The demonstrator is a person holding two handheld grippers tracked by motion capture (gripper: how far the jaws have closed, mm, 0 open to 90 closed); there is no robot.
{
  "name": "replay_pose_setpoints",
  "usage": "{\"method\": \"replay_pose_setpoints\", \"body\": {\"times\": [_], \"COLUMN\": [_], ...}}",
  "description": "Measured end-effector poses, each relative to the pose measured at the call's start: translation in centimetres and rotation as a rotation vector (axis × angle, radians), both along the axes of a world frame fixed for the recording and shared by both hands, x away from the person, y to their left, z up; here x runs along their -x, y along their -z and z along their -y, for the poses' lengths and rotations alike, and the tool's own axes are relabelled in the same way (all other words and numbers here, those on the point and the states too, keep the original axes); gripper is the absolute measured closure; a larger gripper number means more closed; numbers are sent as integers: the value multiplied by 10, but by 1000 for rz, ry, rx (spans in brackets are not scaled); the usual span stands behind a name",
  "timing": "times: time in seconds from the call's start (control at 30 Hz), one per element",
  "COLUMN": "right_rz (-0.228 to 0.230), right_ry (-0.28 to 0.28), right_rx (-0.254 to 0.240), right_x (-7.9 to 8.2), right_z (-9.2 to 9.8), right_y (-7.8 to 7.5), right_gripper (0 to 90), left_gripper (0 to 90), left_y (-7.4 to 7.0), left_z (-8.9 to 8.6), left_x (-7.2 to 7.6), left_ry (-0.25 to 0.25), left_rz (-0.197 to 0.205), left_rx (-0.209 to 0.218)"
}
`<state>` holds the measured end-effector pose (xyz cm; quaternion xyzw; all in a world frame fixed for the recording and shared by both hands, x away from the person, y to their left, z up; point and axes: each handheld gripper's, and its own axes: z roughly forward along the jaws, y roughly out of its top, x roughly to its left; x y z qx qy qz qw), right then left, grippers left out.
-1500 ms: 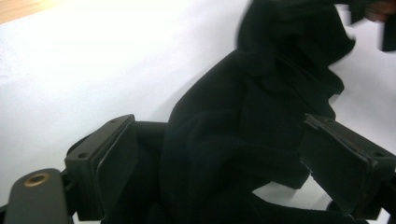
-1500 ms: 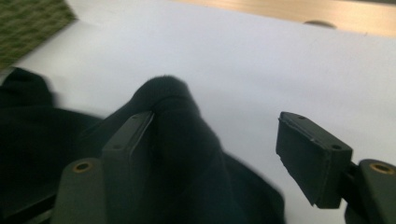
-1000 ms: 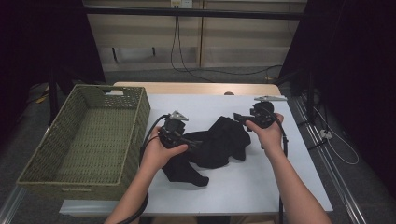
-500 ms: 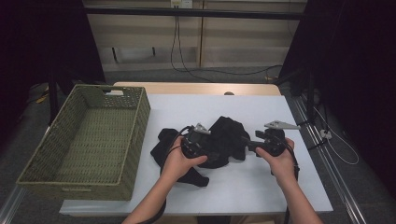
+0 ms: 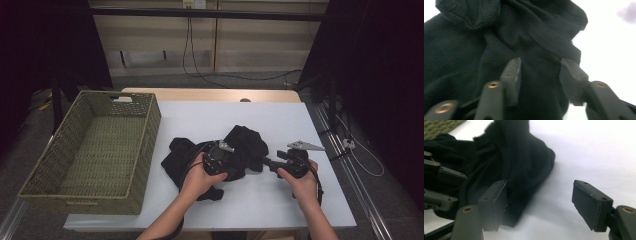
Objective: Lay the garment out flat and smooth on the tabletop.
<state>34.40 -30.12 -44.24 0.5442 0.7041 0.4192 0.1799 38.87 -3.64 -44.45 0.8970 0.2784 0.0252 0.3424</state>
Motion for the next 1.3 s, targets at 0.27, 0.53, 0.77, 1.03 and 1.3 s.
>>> {"method": "replay_pose_setpoints", "body": {"times": [0.27,0.53,0.77,1.03,1.3], "right_rz": [-49,-55,-51,-34,-123], "right_ry": [-80,-135,-180,-141,-203], "right_rx": [17,145,80,24,62], "right_x": [4,4,5,14,22], "right_z": [-12,-36,-27,4,-1], "right_y": [8,19,12,-5,5], "right_gripper": [366,494,877,885,882], "left_gripper": [851,863,865,867,868], "left_y": [-16,-38,-50,-49,-48], "left_z": [-12,-40,-70,-103,-120], "left_x": [-4,-16,-29,-36,-32], "left_ry": [-37,-90,-173,-258,-298], "left_rz": [-73,-97,-84,-98,-101], "left_rx": [80,204,278,299,285]}}
